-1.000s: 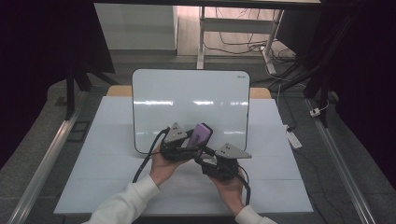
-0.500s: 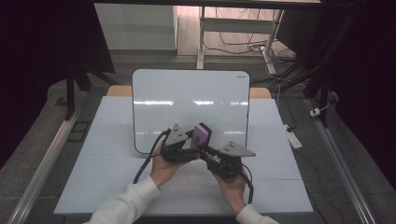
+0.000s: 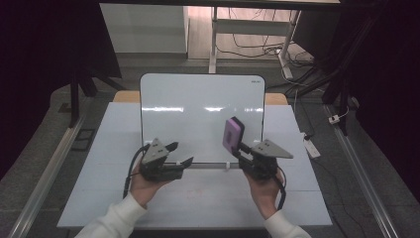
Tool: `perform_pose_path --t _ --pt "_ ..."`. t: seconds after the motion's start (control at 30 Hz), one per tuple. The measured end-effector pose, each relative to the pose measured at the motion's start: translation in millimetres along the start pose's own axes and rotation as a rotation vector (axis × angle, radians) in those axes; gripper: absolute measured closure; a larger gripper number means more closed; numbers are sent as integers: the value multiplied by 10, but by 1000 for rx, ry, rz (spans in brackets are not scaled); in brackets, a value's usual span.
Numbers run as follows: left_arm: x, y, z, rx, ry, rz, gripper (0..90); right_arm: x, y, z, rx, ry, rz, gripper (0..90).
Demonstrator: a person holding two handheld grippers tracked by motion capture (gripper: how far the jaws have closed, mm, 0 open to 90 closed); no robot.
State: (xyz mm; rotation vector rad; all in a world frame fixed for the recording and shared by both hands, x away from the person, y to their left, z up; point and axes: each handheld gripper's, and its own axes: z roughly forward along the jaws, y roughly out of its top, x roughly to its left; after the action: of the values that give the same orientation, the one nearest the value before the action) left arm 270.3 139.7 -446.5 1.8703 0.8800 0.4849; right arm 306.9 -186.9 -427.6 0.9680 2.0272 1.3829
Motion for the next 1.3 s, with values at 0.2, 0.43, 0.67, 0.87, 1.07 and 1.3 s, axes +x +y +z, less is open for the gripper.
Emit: perform_pose_path --t 0.2,0.43,0.67,0.87,1.07,1.3 --pt "245 -339 -369 52 81 -48 281 -288 332 -158 30 -84 37 657" --pt "462 -660 -578 108 152 -102 280 -505 677 -161 92 -163 60 656" --pt "583 -774 -610 134 175 -133 279 -597 873 -88 144 -187 70 654" --pt "609 -794 -604 139 176 -144 278 -655 907 3 168 -198 88 652" --pt "631 -804 -603 139 177 -151 277 -701 931 78 164 -214 107 649" --pt "636 -811 -600 142 172 -154 277 -741 970 186 176 -250 136 645"
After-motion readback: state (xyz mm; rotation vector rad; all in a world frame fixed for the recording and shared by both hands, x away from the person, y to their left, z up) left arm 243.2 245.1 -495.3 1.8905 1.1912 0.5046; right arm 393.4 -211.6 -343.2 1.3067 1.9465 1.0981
